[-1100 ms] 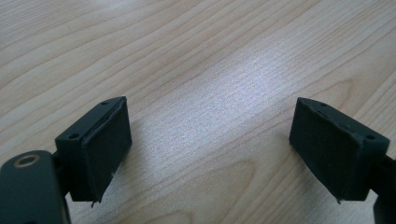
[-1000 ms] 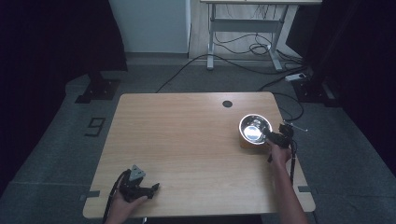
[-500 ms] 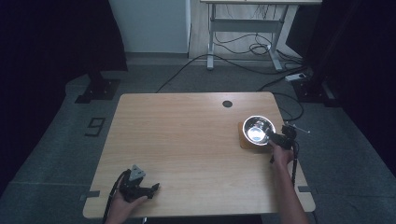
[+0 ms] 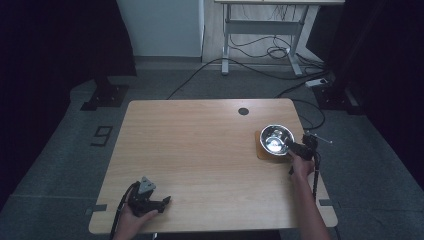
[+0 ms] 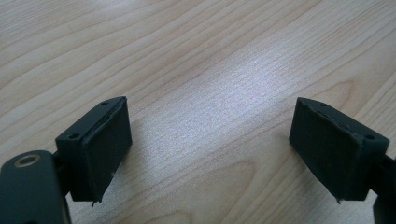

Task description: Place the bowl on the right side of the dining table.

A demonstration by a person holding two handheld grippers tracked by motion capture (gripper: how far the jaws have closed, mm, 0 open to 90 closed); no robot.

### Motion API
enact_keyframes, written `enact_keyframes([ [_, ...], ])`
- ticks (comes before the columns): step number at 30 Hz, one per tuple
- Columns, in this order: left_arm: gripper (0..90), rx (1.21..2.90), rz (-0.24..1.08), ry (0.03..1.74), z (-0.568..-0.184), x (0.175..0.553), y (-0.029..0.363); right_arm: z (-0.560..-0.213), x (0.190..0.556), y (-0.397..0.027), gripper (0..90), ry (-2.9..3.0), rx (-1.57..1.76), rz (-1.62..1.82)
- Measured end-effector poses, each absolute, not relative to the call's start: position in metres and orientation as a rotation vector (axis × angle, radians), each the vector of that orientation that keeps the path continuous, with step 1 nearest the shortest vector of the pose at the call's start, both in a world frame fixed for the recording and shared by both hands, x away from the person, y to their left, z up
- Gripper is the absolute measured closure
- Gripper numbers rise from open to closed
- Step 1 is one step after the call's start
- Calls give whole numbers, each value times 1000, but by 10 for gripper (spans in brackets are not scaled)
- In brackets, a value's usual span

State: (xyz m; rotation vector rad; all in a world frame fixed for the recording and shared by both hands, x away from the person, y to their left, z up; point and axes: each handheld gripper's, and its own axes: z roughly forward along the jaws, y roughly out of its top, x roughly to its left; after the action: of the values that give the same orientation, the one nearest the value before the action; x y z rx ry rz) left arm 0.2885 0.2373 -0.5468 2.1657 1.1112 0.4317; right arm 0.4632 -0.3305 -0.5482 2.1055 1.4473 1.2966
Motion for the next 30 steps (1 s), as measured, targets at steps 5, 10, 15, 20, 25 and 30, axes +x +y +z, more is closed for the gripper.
enact_keyframes([
  [5,126,2166,432,1111,-547,288,237,-548,464,-330,794,1454,2085,1313],
  [10,126,2166,431,1111,-547,288,237,-547,463,-326,730,1459,2058,1291],
  [15,125,2165,431,1111,-547,288,237,-546,462,-324,672,1467,2035,1241],
  [20,126,2166,431,1111,-547,289,237,-543,458,-322,619,1450,2004,1221],
  [25,125,2166,432,1111,-547,288,237,-537,450,-320,560,1450,1979,1222],
  [30,126,2166,431,1111,-547,288,237,-530,440,-319,518,1463,1938,1203],
])
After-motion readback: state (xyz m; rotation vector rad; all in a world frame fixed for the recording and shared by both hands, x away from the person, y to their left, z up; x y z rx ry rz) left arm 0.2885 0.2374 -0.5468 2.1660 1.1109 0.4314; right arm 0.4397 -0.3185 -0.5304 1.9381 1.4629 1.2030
